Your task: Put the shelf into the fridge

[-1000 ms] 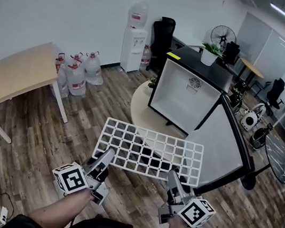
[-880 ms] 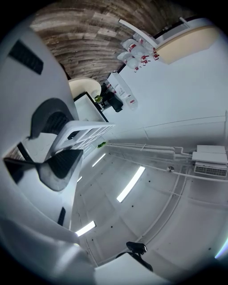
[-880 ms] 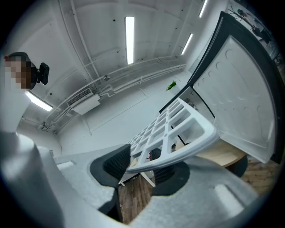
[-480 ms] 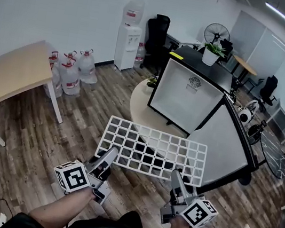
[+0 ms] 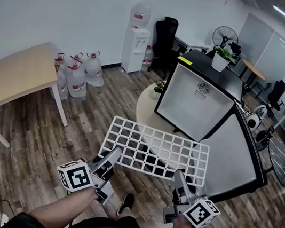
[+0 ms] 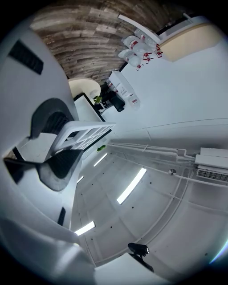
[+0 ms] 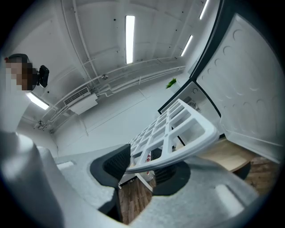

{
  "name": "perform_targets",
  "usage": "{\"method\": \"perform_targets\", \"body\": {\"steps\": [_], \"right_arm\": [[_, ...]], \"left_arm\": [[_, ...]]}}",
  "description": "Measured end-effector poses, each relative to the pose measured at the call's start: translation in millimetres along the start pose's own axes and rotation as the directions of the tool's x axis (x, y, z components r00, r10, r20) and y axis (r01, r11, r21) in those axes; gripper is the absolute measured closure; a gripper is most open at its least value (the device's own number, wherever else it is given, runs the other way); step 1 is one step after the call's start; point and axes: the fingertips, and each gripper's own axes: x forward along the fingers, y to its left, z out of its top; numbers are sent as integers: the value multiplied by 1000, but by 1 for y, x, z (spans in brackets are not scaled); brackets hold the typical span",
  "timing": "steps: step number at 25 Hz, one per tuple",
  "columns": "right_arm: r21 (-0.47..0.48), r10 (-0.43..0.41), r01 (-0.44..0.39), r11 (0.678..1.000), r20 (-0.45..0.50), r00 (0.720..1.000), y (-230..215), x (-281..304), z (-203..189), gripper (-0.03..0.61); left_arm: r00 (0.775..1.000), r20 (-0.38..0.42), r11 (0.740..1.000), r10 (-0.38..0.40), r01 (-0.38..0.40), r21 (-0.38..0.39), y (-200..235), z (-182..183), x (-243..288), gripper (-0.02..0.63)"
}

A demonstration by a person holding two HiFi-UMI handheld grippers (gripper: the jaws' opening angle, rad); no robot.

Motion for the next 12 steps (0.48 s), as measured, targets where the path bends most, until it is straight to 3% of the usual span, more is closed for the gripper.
{"method": "perform_targets", "body": {"steps": [12], "right_arm": [[9,-18,18,1000,-3,1000,-58,63,44,440]], "left_arm": [[999,-40,1000,13,-13,-10,31,21,92,528]]}}
